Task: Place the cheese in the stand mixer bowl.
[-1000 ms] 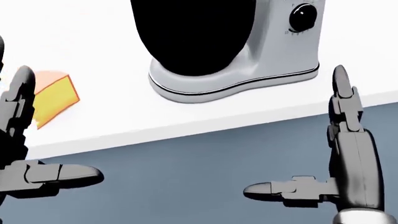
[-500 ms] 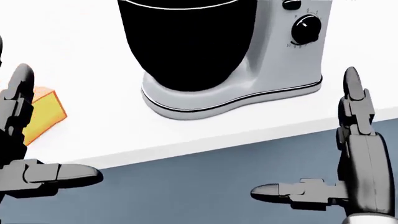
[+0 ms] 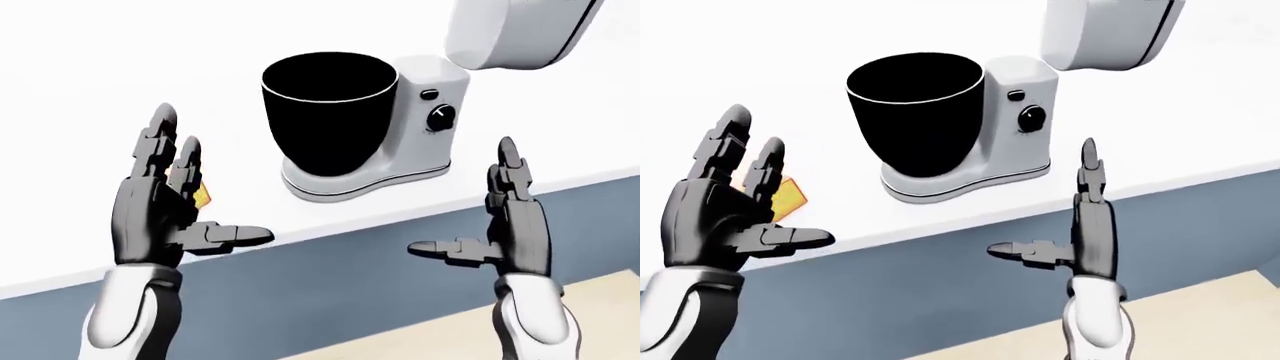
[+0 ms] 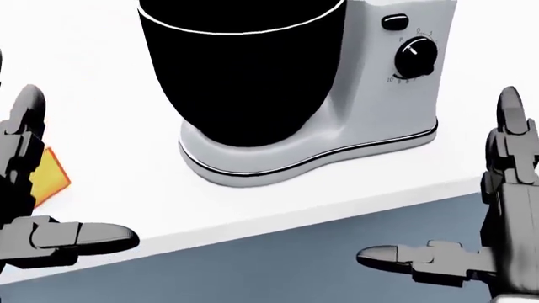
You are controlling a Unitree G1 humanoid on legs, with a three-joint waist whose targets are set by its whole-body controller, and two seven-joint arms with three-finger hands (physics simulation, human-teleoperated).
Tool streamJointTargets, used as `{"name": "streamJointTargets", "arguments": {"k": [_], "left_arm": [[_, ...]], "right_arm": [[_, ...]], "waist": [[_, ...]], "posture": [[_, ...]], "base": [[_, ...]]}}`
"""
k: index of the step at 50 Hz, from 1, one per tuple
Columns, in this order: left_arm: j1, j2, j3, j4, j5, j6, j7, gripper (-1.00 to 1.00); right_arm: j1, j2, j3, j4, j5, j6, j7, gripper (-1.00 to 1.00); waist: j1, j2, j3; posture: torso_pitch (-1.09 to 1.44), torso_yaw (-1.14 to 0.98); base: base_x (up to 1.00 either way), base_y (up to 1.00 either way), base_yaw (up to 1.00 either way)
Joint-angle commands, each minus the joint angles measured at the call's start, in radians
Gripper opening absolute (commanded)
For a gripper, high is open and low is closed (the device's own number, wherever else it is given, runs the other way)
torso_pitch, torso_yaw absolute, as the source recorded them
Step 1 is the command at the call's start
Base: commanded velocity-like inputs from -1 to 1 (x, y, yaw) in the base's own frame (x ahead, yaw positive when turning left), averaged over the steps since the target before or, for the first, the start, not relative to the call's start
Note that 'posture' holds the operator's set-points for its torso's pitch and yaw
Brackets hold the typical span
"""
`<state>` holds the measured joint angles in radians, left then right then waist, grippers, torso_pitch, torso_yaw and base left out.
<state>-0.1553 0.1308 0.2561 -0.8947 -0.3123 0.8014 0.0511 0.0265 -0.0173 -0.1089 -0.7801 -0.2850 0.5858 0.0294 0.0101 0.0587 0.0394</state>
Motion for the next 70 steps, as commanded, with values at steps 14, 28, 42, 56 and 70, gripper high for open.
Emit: {"name": "streamJointTargets", "arguments": {"k": [14, 28, 42, 56, 70], "left_arm": [[-0.029, 0.011, 0.012, -0.042, -0.008, -0.002, 0.004, 1.00], [-0.142, 0.151, 0.218, -0.094, -0.218, 0.128, 0.086, 1.00], [-0.116, 0.385, 0.422, 0.021, -0.376, 0.063, 0.113, 1.00], [-0.010, 0.350, 0.477, 0.029, -0.207, 0.034, -0.062, 1.00], [0.015, 0.250, 0.415, 0.066, -0.024, -0.011, -0.182, 1.00]], "right_arm": [[-0.008, -0.008, -0.011, -0.033, 0.009, -0.033, -0.018, 1.00], [-0.005, -0.007, -0.006, -0.022, 0.013, -0.046, -0.020, 1.00], [-0.002, -0.008, -0.020, -0.034, 0.022, -0.041, -0.021, 1.00], [0.001, -0.007, -0.025, -0.037, 0.024, -0.042, -0.025, 1.00], [0.007, -0.005, -0.018, -0.032, 0.023, -0.048, -0.026, 1.00]], "waist": [[0.003, -0.063, -0.028], [-0.009, -0.047, -0.034], [-0.013, -0.031, -0.018], [-0.014, -0.028, -0.013], [-0.008, -0.034, -0.020]], "posture": [[0.00, 0.00], [0.00, 0.00], [0.00, 0.00], [0.00, 0.00], [0.00, 0.00]], "base": [[0.02, 0.00, 0.00], [0.00, 0.00, 0.00], [0.00, 0.00, 0.00], [0.00, 0.00, 0.00], [0.00, 0.00, 0.00]]}}
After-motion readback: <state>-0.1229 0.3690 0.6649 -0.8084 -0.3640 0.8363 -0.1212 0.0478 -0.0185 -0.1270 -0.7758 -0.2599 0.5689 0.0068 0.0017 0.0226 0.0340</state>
